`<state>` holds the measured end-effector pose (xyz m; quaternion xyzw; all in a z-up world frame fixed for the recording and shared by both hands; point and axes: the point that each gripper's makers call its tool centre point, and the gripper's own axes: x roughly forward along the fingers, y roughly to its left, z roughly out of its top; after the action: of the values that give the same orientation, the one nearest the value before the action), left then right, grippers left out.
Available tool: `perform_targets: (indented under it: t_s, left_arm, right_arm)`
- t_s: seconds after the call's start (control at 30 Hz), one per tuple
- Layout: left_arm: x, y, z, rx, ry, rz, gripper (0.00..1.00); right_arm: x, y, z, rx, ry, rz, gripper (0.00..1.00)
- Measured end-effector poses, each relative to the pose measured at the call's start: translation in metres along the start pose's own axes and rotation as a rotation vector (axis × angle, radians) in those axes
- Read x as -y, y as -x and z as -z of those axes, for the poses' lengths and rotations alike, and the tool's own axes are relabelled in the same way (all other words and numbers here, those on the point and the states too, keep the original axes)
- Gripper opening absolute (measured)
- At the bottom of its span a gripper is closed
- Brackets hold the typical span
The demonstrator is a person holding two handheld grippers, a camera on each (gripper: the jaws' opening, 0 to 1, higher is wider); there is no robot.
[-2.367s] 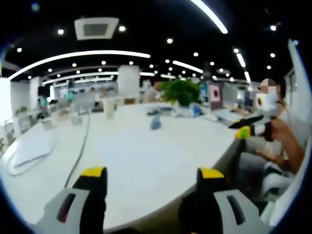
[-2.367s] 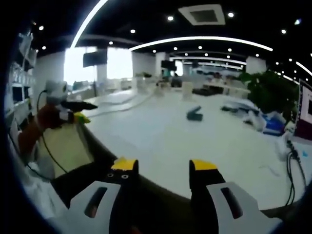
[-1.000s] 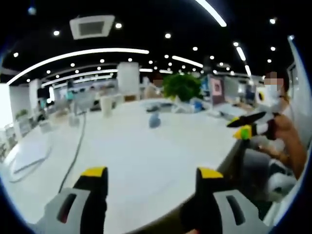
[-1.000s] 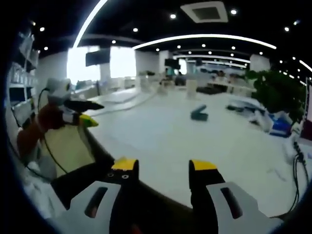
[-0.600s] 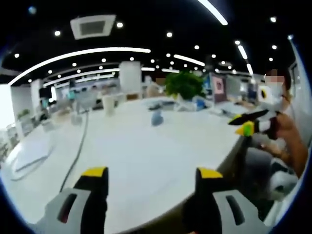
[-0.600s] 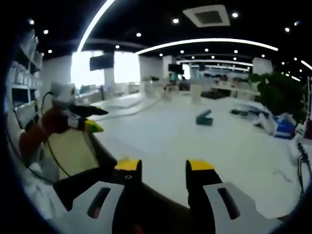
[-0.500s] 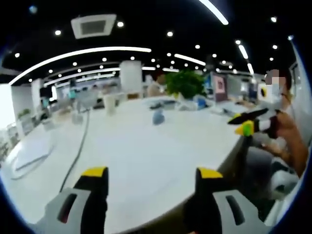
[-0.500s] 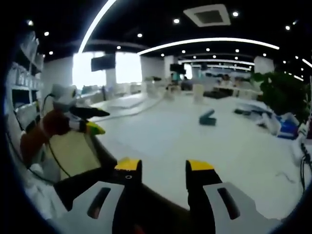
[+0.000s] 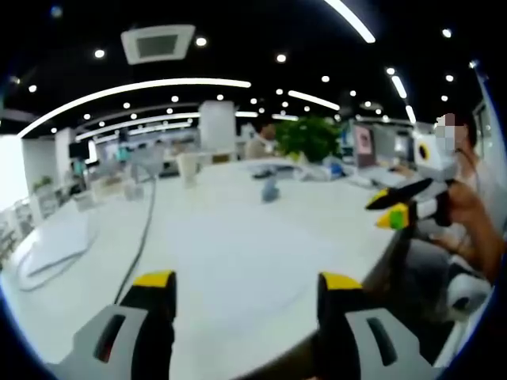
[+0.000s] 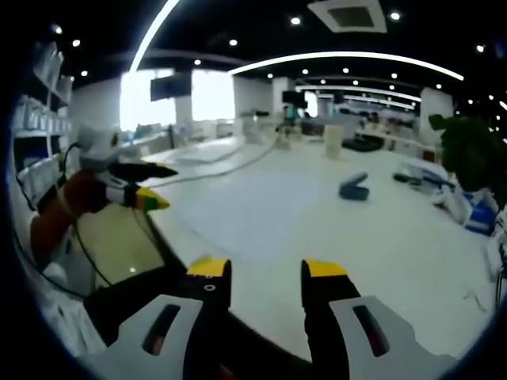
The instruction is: Pick up the paper insert the paper into the punch align the paper edges press the punch to punch holes
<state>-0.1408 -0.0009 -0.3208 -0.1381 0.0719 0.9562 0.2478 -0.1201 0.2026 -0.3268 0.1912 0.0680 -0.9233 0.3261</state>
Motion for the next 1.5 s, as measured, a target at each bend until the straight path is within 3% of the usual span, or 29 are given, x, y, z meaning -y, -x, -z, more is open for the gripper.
perform_targets:
  t_s: [0.83,1.23,1.5]
  left_arm:
    - [-0.019,-0.038,0.004,0.001,-0.019,0.049,0.71]
    - [-0.023,-0.057,0.005,-0.006,-0.04,0.072,0.71]
    - [-0.021,-0.068,0.011,-0.012,-0.033,0.081,0.71]
  right_arm:
    - [0.001,-0.055,-0.004,-0.123,0.054,0.007,0.39]
    - [0.005,-0.07,0.006,-0.177,0.035,-0.009,0.41]
    - [0.007,-0.08,0.011,-0.204,-0.028,-0.014,0.41]
